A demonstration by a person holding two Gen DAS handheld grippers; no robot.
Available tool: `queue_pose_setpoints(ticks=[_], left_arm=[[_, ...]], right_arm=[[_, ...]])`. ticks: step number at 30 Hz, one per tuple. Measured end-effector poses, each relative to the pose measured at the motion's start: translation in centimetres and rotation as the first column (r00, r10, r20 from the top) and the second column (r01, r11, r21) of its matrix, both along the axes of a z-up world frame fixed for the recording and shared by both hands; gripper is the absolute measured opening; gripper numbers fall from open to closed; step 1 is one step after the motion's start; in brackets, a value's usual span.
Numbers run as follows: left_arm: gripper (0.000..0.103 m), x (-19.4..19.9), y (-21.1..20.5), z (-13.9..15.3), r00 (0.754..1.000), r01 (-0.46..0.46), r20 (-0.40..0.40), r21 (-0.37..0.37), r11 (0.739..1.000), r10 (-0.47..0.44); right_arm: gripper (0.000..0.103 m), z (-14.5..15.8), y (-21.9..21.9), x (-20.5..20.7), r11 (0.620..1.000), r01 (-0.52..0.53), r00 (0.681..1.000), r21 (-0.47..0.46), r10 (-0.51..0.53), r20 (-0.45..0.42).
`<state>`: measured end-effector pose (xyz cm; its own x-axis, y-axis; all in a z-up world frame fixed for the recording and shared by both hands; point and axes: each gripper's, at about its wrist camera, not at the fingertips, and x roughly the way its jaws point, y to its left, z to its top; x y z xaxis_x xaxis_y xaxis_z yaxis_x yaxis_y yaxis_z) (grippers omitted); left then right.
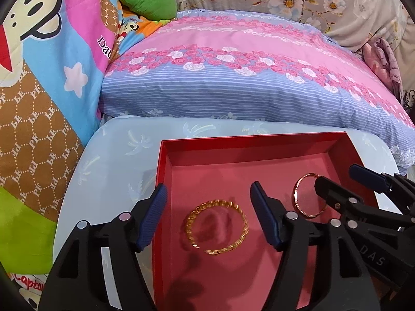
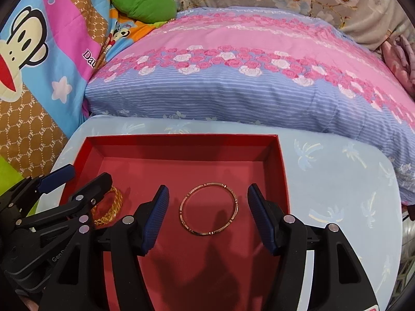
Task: Organize jewelry
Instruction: 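Lower both bracelets into the red box and open both tools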
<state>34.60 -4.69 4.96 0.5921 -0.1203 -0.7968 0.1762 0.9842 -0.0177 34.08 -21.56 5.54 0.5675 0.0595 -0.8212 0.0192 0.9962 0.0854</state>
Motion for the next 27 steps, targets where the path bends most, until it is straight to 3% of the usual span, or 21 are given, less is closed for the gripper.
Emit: queue_pose_setpoints(ticks=[6, 17, 27], left_arm=[[0.063, -1.9, 0.2, 1.9, 1.000, -0.009, 0.021, -0.026, 1.000, 0.009], [0.063, -9.0, 0.7, 6.2, 0.996, 0.016, 0.088, -0.034, 0.999, -0.013], [0.063, -16.4, 1.1, 7.6, 0.992, 0.036, 0.122, -0.041, 0.999, -0.030]], right_arm=[[0.061, 2.4, 0.3, -2.7, 1.000, -0.008, 0.999, 0.005, 0.007, 0.046], [0.061, 6.6, 0.5, -10.0, 1.000, 0.007, 0.994, 0.021, -0.009, 0.105], [0.061, 8.5, 1.6, -18.1, 1.000, -0.003, 0.988, -0.007, 0.004, 0.152]])
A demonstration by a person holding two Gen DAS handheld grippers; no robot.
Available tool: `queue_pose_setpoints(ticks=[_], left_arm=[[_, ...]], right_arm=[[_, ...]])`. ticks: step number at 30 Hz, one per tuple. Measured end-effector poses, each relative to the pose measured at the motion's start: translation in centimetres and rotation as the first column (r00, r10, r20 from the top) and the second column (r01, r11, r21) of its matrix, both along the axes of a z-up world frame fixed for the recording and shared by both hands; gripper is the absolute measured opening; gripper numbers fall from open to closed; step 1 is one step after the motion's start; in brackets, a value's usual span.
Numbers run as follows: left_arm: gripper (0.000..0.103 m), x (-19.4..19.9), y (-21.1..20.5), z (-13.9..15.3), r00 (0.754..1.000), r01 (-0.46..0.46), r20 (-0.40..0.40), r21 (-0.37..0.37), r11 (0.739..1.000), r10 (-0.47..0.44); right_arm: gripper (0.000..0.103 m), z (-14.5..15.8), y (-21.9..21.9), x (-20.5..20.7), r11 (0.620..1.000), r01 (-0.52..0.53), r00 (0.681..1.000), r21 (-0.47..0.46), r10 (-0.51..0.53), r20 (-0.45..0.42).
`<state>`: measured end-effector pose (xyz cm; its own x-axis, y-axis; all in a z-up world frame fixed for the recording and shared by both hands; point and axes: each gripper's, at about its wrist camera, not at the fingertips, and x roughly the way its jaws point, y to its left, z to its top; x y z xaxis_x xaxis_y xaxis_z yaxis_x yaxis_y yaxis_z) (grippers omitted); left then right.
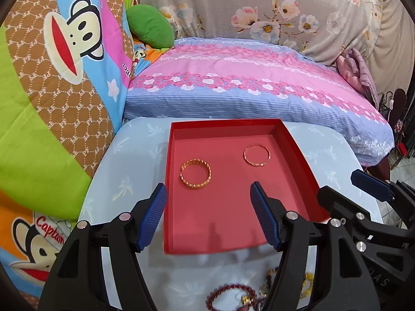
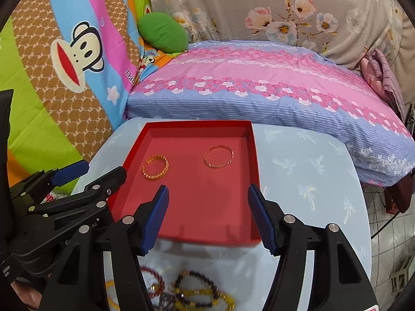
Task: Organize jewelry
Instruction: 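Lower both bracelets into the red box and open both tools, then withdraw both tools from the box back toward the bracelet pile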
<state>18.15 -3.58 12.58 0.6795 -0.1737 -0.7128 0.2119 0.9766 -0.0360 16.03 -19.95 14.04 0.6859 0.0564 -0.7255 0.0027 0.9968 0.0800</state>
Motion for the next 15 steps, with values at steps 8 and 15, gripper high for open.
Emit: queue_pose_setpoints(ticks=[8, 15], left_arm=[[0.064, -5.4, 0.5, -1.0, 0.999, 0.044, 0.006, 0.021, 0.999, -0.044], [0.068, -9.1, 2.1, -3.7, 0.999, 0.029, -0.024, 0.009, 1.000, -0.029]], right_arm=[[0.061, -1.2, 0.8, -6.1, 1.000, -0.018, 1.000, 0.007, 0.018, -0.003], [0.064, -3.8, 0.1, -10.0, 1.000, 0.007, 0.999, 0.021, -0.006, -0.037]])
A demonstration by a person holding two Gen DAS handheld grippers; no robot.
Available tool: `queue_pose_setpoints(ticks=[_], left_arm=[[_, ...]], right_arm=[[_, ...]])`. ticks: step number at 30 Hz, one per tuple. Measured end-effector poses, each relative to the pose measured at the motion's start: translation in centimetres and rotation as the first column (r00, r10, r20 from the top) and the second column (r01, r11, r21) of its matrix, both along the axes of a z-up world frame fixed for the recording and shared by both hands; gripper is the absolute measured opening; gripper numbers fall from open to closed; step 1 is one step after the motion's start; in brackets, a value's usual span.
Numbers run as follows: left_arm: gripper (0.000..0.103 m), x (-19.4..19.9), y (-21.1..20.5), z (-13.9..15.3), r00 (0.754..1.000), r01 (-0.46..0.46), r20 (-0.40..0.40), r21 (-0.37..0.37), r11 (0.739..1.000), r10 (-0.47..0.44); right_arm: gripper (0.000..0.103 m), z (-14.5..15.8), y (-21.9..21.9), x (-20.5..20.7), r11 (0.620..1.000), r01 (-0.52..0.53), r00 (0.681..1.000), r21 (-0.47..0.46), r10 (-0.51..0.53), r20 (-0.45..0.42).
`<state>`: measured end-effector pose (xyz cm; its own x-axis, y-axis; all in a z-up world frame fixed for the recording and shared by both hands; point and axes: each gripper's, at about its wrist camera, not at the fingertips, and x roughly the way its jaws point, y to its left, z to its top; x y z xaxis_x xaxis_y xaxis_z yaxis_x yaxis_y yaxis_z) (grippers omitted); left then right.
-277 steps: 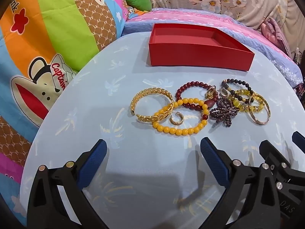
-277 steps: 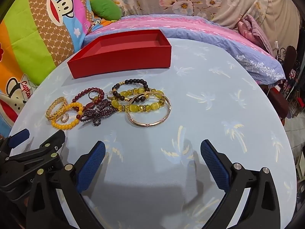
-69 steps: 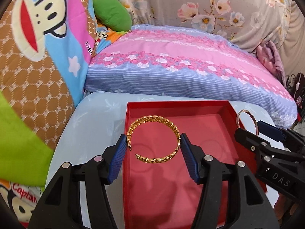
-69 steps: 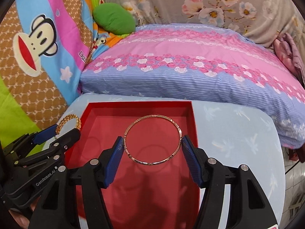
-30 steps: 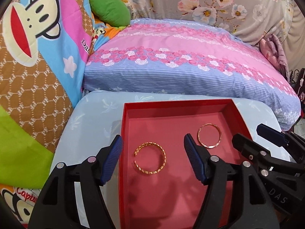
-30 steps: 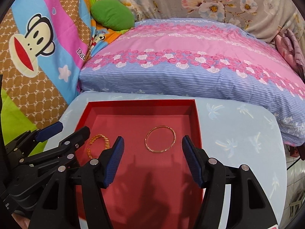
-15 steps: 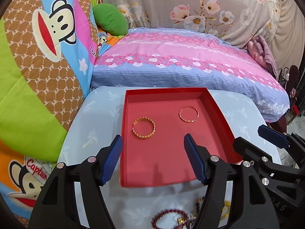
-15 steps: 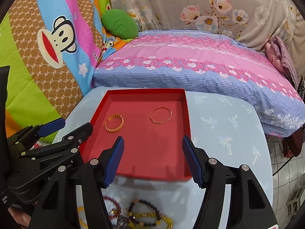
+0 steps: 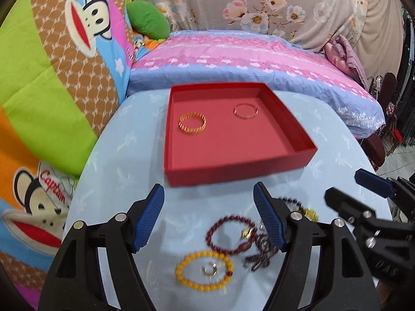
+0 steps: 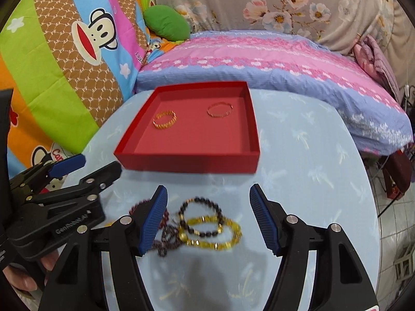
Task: Organize jewelry
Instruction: 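Withdraw both tools from the box back toward the bracelet pile, then grasp the black bead bracelet with the right tool and lift it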
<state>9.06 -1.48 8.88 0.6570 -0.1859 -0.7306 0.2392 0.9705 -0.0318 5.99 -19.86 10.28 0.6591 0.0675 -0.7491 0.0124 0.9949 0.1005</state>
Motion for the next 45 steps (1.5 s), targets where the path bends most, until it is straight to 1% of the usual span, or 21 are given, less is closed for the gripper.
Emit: queue_pose_setpoints(ticks=[5, 9, 14, 18, 22, 23, 25, 28, 30, 31, 32, 35, 36, 41, 45], left_arm=[[0.068, -1.6, 2.6, -3.7, 0.994, -0.068, -0.085, -0.018, 0.998, 0.066], [0.068, -2.6, 4.1, -5.9, 0.987, -0.102, -0.130, -0.023, 0.994, 0.098], [0.067, -3.7, 5.1, -7.6, 0.982, -0.119, -0.145, -0.001, 0.993, 0.117], [0.063, -4.0, 5.7, -8.5, 0.981, -0.121, -0.155, -0.002, 0.993, 0.119], [0.060, -4.2, 5.2, -8.9, 0.985, -0.109, -0.131, 0.035, 0.993, 0.112], [0.059, -4.1, 5.1, -8.9, 0.986, -0.104, -0.127, 0.034, 0.994, 0.107], [0.056, -4.1, 4.9, -8.9, 0.988, -0.096, -0.117, 0.037, 0.995, 0.100], [0.045, -4.2, 4.2, -8.8, 0.992, -0.075, -0.097, 0.050, 0.996, 0.080], [0.024, -4.3, 3.9, -8.7, 0.994, -0.057, -0.091, 0.049, 0.997, 0.061], [0.017, -4.3, 3.7, -8.7, 0.994, -0.050, -0.090, 0.046, 0.998, 0.054], [0.007, -4.2, 3.7, -8.6, 0.994, -0.046, -0.093, 0.036, 0.998, 0.049], [0.007, -3.9, 4.2, -8.5, 0.992, -0.067, -0.107, -0.017, 0.998, 0.064], [0.007, -3.8, 4.4, -8.6, 0.992, -0.072, -0.109, -0.024, 0.997, 0.070], [0.007, -3.9, 4.2, -8.8, 0.994, -0.072, -0.086, -0.017, 0.997, 0.071], [0.007, -4.1, 4.2, -8.9, 0.994, -0.075, -0.075, -0.022, 0.997, 0.074]], right_arm=[[0.064, -2.4, -1.0, -1.6, 0.999, 0.035, 0.998, 0.004, -0.035, -0.049], [0.064, -4.5, -1.3, -2.5, 0.999, 0.052, 0.994, 0.015, -0.050, -0.098], [0.064, -6.3, -1.5, -3.7, 0.998, 0.061, 0.990, -0.014, -0.062, -0.128], [0.064, -7.1, -1.9, -4.0, 0.998, 0.069, 0.987, -0.010, -0.070, -0.145], [0.064, -7.3, -2.1, -3.9, 0.997, 0.074, 0.986, -0.003, -0.074, -0.146], [0.064, -7.3, -2.1, -3.9, 0.997, 0.074, 0.987, -0.003, -0.074, -0.145], [0.064, -7.3, -2.1, -3.8, 0.997, 0.073, 0.987, -0.003, -0.073, -0.144], [0.064, -7.4, -2.1, -3.6, 0.997, 0.073, 0.986, 0.000, -0.073, -0.148], [0.064, -7.5, -2.1, -3.4, 0.997, 0.074, 0.986, 0.003, -0.073, -0.152], [0.064, -7.5, -2.1, -3.3, 0.997, 0.074, 0.985, 0.004, -0.073, -0.154], [0.064, -7.5, -2.1, -3.2, 0.997, 0.074, 0.985, 0.006, -0.072, -0.155], [0.064, -7.5, -2.3, -2.9, 0.997, 0.078, 0.985, 0.009, -0.076, -0.152], [0.064, -7.5, -2.3, -2.7, 0.997, 0.081, 0.986, 0.009, -0.079, -0.150], [0.063, -7.4, -2.8, -1.6, 0.995, 0.096, 0.985, 0.006, -0.095, -0.141], [0.059, -7.0, -2.6, -0.5, 0.996, 0.086, 0.988, 0.014, -0.084, -0.127]])
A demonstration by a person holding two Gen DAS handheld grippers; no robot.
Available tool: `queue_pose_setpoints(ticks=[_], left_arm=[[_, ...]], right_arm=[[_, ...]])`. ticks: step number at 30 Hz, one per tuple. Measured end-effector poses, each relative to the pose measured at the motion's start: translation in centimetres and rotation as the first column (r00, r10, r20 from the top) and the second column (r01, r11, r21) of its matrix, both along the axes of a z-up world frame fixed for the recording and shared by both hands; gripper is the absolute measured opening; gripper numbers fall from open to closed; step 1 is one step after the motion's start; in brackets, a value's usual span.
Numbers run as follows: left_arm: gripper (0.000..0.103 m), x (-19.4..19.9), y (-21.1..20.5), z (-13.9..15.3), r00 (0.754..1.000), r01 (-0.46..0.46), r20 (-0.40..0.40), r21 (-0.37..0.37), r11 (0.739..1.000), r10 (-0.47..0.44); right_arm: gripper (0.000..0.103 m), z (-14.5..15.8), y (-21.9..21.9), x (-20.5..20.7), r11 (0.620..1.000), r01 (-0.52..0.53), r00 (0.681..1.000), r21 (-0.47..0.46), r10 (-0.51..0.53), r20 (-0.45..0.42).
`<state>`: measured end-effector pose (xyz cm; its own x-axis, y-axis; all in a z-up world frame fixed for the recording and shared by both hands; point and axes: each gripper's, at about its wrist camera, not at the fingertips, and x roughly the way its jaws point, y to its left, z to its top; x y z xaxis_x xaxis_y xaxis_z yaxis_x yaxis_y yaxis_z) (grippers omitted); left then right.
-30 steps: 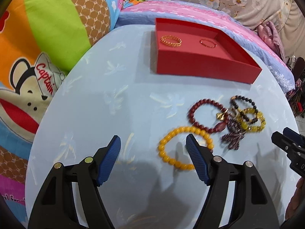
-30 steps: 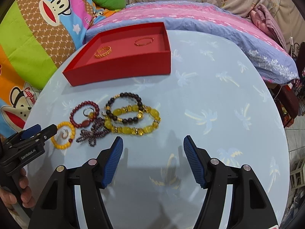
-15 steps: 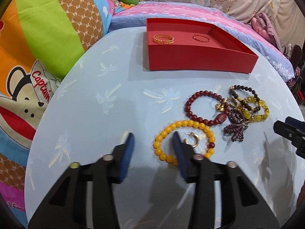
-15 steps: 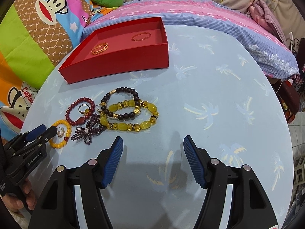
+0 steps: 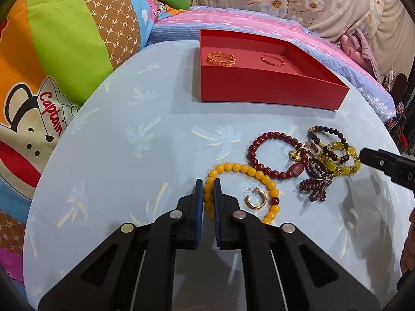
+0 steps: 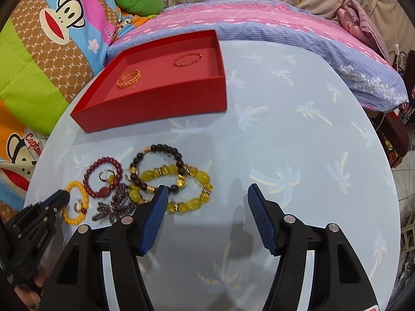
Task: Organize jewelry
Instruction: 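Grasp the black bead bracelet with the right tool and lift it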
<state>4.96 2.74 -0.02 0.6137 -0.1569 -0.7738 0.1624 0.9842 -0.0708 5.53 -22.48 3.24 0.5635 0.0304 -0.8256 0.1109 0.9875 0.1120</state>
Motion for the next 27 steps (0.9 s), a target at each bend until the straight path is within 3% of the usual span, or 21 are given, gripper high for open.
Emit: queue_pose_setpoints(ticks=[16, 21, 27], left_arm=[[0.008, -0.1, 0.1, 0.1, 1.000, 0.002, 0.004, -0.017, 1.000, -0.002], [0.008, -0.1, 0.1, 0.1, 1.000, 0.002, 0.003, -0.017, 1.000, -0.002], [0.008, -0.2, 0.2, 0.2, 1.000, 0.006, -0.010, -0.034, 0.999, -0.006]], right_arm=[[0.027, -1.3, 2.5, 4.2, 0.997, -0.079, 0.997, -0.008, 0.079, -0.011], [0.008, -1.0, 2.9, 3.7, 0.996, -0.089, 0.996, -0.019, 0.089, -0.005], [0.008, 0.1, 2.4, 2.2, 0.997, -0.075, 0.997, -0.005, 0.075, 0.016]])
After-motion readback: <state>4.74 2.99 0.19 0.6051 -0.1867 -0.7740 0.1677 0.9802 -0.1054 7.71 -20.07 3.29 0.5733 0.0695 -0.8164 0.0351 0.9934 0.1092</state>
